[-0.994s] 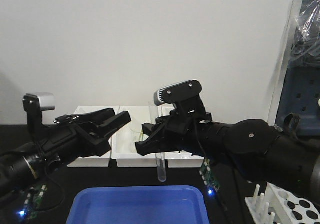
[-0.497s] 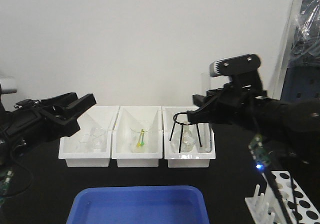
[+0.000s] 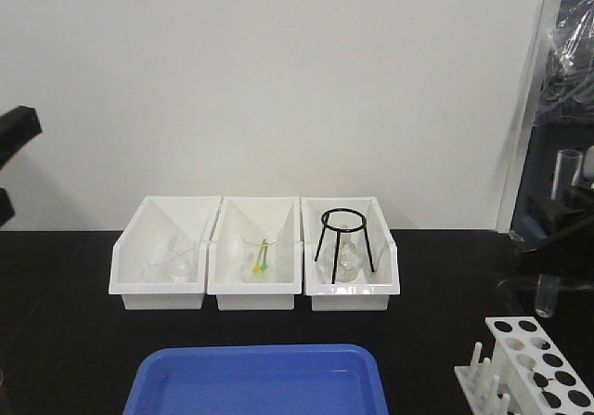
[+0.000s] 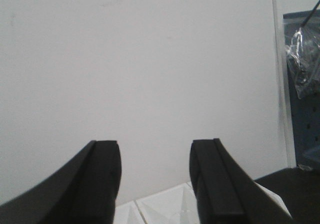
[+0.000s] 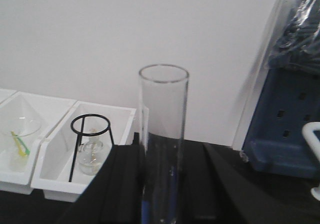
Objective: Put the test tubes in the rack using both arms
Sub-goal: 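Withdraw the left gripper and swing the right gripper toward the rack, then carry the tube with the right gripper above a hole in the white rack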
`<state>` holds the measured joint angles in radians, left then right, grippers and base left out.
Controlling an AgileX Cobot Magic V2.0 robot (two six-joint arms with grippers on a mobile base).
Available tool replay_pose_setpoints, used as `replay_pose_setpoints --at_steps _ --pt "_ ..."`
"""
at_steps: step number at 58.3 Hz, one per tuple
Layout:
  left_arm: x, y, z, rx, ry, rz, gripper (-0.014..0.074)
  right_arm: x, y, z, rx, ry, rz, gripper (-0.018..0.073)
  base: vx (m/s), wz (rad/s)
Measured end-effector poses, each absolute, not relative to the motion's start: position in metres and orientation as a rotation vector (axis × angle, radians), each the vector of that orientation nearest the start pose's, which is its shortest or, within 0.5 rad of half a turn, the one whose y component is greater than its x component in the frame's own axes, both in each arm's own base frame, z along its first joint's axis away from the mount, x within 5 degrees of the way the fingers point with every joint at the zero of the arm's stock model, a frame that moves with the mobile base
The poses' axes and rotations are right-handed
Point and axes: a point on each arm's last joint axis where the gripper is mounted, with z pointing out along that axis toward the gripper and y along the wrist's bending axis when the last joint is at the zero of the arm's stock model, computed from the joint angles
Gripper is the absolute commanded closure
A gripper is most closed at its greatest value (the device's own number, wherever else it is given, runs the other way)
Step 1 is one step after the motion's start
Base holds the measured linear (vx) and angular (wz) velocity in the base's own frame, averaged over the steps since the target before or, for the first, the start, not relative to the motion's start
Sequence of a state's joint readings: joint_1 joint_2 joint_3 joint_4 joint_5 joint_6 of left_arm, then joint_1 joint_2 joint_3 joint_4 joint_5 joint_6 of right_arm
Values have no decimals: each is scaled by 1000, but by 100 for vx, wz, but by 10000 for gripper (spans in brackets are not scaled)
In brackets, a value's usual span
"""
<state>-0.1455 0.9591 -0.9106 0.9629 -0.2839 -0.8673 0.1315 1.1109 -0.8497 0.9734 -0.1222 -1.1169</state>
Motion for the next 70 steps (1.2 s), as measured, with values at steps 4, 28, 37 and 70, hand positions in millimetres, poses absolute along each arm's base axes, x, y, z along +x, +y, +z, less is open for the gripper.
replay_pose_setpoints --at_steps 4,28,37,70 --pt "187 -47 425 332 1324 -200 137 243 20 357 -130 1661 -128 568 0 0" --pt "139 -36 372 303 1397 -164 137 232 11 312 -91 1705 -216 568 0 0" --pt "140 -35 365 301 1420 -161 144 232 14 315 -96 1666 -174 567 0 0" --pt "140 -35 364 300 1423 -161 144 232 18 315 -83 1669 -90 567 0 0"
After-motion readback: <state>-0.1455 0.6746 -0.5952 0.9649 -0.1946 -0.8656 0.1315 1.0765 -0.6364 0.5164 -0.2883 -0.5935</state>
